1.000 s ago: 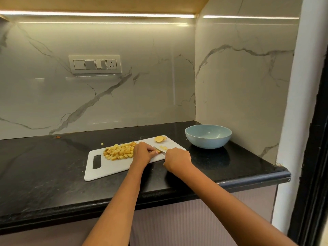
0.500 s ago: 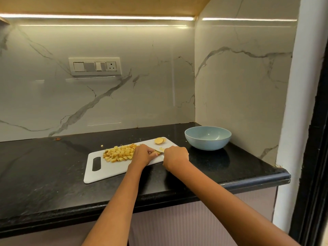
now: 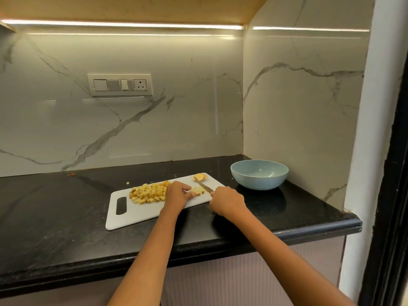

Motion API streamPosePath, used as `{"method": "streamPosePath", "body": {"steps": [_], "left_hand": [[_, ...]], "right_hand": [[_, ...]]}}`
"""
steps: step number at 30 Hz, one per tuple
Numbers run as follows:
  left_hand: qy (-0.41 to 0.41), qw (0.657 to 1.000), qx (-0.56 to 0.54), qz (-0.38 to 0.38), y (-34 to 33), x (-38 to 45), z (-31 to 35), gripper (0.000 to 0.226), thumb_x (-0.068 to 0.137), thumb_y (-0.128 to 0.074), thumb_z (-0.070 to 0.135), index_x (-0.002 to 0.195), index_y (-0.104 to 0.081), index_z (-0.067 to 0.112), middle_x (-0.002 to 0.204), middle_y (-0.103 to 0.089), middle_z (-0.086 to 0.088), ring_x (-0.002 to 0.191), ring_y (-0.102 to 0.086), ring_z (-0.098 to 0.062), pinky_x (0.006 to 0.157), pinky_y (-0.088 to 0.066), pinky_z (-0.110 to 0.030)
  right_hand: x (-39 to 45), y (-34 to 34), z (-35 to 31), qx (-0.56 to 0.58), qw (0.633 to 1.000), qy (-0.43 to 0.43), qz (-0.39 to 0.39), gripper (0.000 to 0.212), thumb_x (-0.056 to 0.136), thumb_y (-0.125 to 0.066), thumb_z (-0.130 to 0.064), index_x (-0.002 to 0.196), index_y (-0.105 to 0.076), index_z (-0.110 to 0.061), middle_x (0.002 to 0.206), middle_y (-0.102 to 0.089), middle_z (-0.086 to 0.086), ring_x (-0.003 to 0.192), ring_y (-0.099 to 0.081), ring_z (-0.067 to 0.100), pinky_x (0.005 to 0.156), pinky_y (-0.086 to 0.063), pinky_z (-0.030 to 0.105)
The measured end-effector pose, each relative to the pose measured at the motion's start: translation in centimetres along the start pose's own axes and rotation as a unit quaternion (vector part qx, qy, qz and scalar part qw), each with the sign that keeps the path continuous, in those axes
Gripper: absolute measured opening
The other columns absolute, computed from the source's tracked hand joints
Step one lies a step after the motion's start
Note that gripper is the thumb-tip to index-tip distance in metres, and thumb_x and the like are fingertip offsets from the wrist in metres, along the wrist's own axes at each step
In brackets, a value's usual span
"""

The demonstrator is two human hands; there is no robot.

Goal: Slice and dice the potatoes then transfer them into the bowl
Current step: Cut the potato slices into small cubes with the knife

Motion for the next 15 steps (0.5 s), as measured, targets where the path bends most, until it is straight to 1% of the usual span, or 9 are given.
{"method": "streamPosePath", "body": {"steps": [2,4,6,8,11,13,15], "left_hand": [[0.010,1.000,-0.010,0.017,0.30,-0.08,0.07,0.033,0.081,-0.068,0.009,0.113,-0.064,0.000,0.119,-0.063,-0.015,0.105,-0.059,-0.024,0.093,-0.042,-0.028],[0.014,0.999,-0.018,0.030,0.49,0.02,0.01,0.030,0.081,-0.067,0.006,0.111,-0.066,0.000,0.117,-0.064,-0.015,0.106,-0.059,-0.025,0.095,-0.042,-0.028],[0.015,0.999,-0.019,0.033,0.57,-0.05,0.07,0.025,0.081,-0.067,0.004,0.106,-0.068,-0.001,0.112,-0.066,-0.015,0.103,-0.060,-0.024,0.089,-0.041,-0.024],[0.009,1.000,-0.008,0.022,0.55,-0.23,0.30,0.020,0.081,-0.067,0.005,0.101,-0.071,0.001,0.105,-0.069,-0.015,0.097,-0.061,-0.024,0.082,-0.040,-0.022],[-0.005,1.000,0.010,0.016,0.49,-0.41,0.52,0.018,0.081,-0.068,0.006,0.097,-0.072,0.002,0.098,-0.070,-0.014,0.085,-0.059,-0.018,0.077,-0.041,-0.021],[-0.011,1.000,0.017,0.020,0.53,-0.43,0.56,0.018,0.081,-0.068,0.007,0.098,-0.072,0.002,0.097,-0.071,-0.014,0.083,-0.058,-0.017,0.076,-0.040,-0.021],[-0.016,0.999,0.019,0.021,0.52,-0.42,0.59,0.017,0.081,-0.068,0.008,0.097,-0.072,0.003,0.095,-0.071,-0.014,0.080,-0.057,-0.016,0.074,-0.039,-0.021]], "right_hand": [[-0.01,0.14,0.23,0.029,0.999,-0.004,-0.019,0.027,0.098,-0.042,-0.028,0.112,-0.056,-0.009,0.096,-0.054,0.006,0.086,-0.050,0.016,0.074,-0.039,0.026],[-0.23,0.16,0.23,0.038,0.999,0.002,-0.036,0.029,0.098,-0.041,-0.030,0.112,-0.056,-0.009,0.095,-0.053,0.006,0.085,-0.049,0.015,0.073,-0.038,0.026],[-0.52,0.10,0.07,0.029,0.999,0.010,-0.044,0.030,0.099,-0.041,-0.032,0.112,-0.055,-0.009,0.102,-0.057,0.008,0.085,-0.049,0.015,0.073,-0.037,0.026],[-0.71,0.06,-0.08,0.015,0.999,0.016,-0.043,0.030,0.099,-0.042,-0.032,0.113,-0.055,-0.009,0.109,-0.059,0.007,0.086,-0.049,0.015,0.074,-0.038,0.026],[-0.70,-0.04,-0.23,0.001,0.999,0.020,-0.040,0.032,0.098,-0.043,-0.033,0.116,-0.055,-0.009,0.112,-0.059,0.007,0.095,-0.055,0.018,0.077,-0.038,0.026],[-0.68,-0.09,-0.34,-0.003,0.999,0.022,-0.036,0.032,0.098,-0.043,-0.033,0.116,-0.055,-0.009,0.113,-0.059,0.007,0.101,-0.056,0.020,0.077,-0.038,0.026],[-0.74,-0.08,-0.39,-0.008,0.999,0.024,-0.029,0.032,0.098,-0.042,-0.033,0.116,-0.055,-0.009,0.113,-0.060,0.007,0.101,-0.056,0.020,0.077,-0.038,0.026]]}}
Point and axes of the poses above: each hand's wrist, its own x-axis towards the middle knuckle, its own y-axis out of the back of the hand, z = x × y, the point moved 4 cm from there along x, towards the middle knuckle
